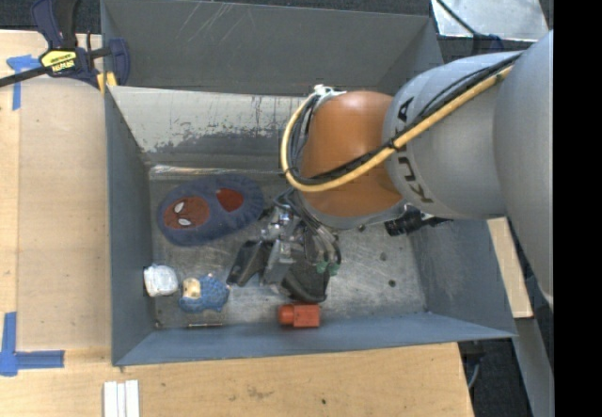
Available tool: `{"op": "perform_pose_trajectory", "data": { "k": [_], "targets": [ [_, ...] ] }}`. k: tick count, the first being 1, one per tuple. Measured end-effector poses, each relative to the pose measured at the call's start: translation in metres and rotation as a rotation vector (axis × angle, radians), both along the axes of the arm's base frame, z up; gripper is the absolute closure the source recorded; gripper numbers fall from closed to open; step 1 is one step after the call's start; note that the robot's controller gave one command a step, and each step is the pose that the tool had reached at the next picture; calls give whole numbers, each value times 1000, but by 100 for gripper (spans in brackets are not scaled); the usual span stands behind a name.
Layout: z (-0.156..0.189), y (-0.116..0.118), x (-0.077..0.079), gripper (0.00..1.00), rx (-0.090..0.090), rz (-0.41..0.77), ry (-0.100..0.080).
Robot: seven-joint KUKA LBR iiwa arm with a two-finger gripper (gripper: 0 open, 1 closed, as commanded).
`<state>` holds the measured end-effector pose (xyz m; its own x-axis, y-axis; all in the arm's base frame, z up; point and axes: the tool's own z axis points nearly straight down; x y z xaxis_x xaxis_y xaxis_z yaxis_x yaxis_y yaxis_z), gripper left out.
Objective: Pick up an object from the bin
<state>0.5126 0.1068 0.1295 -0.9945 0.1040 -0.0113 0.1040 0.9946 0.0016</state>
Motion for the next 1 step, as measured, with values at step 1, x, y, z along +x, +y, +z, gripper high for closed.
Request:
{"op": "perform_pose_trajectory", "data": {
  "k": [1],
  "targets": [
    [57, -1, 1, 100, 0, -1, 7]
  ]
}}
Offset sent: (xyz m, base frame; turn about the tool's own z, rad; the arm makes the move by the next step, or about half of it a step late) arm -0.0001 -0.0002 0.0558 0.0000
